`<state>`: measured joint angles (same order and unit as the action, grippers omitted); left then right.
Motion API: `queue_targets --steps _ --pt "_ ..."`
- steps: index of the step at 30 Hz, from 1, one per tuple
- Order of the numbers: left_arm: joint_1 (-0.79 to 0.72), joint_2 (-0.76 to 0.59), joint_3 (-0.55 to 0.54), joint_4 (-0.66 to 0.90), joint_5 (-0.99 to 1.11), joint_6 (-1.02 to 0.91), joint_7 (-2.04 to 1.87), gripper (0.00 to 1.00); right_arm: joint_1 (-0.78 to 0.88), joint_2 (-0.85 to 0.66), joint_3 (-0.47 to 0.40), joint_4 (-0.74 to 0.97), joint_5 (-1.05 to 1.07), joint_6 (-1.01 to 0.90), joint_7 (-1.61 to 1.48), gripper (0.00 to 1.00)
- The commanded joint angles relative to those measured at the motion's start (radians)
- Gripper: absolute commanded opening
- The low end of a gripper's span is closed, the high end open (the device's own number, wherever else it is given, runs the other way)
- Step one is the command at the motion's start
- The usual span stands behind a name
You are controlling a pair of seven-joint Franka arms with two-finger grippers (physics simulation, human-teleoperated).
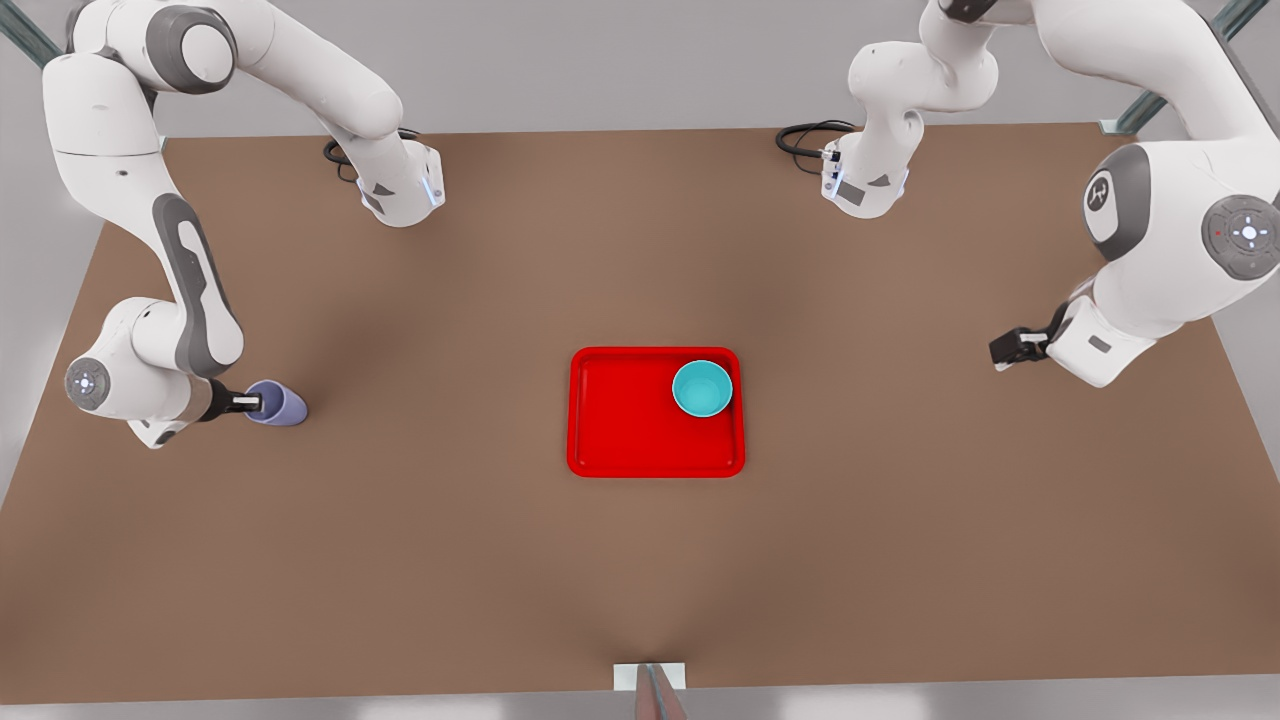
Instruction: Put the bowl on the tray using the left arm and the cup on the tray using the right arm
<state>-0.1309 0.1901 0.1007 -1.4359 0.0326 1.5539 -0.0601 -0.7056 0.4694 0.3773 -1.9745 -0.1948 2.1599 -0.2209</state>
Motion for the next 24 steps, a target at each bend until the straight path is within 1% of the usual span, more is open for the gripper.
queue_targets --steps 1,7,8,9,10,11,12,24 --pt "-0.003 0.0 -0.001 0.0 0.003 0.0 0.0 1.0 0.0 -0.002 0.0 0.0 0.0 0.0 0.0 0.28" --pt "0.001 0.0 0.001 0.0 0.015 0.014 -0.001 1.0 0.0 -0.009 0.002 0.0 0.0 -0.002 0.006 0.28" --pt "0.001 0.017 0.001 -0.008 0.015 0.029 -0.004 1.0 0.0 -0.012 0.002 -0.001 0.0 -0.003 0.008 0.28" --pt "0.011 0.019 0.001 -0.018 0.013 0.018 -0.004 1.0 -0.006 -0.015 0.012 -0.001 0.002 -0.008 0.008 0.28" --pt "0.016 0.018 0.001 -0.02 0.013 0.015 -0.004 1.0 -0.032 -0.015 0.043 -0.003 0.002 -0.011 0.009 0.28" --pt "0.039 0.025 0.001 -0.031 0.013 0.026 -0.006 1.0 -0.034 -0.015 0.043 -0.004 0.002 -0.012 0.009 0.28" --pt "0.083 0.023 -0.001 -0.031 -0.031 0.031 -0.006 1.0 -0.035 -0.009 0.043 -0.007 0.002 -0.003 0.008 0.28" --pt "0.108 0.029 0.001 -0.028 -0.028 0.035 -0.004 1.0 -0.029 -0.014 0.046 -0.009 0.003 -0.009 0.011 0.27"
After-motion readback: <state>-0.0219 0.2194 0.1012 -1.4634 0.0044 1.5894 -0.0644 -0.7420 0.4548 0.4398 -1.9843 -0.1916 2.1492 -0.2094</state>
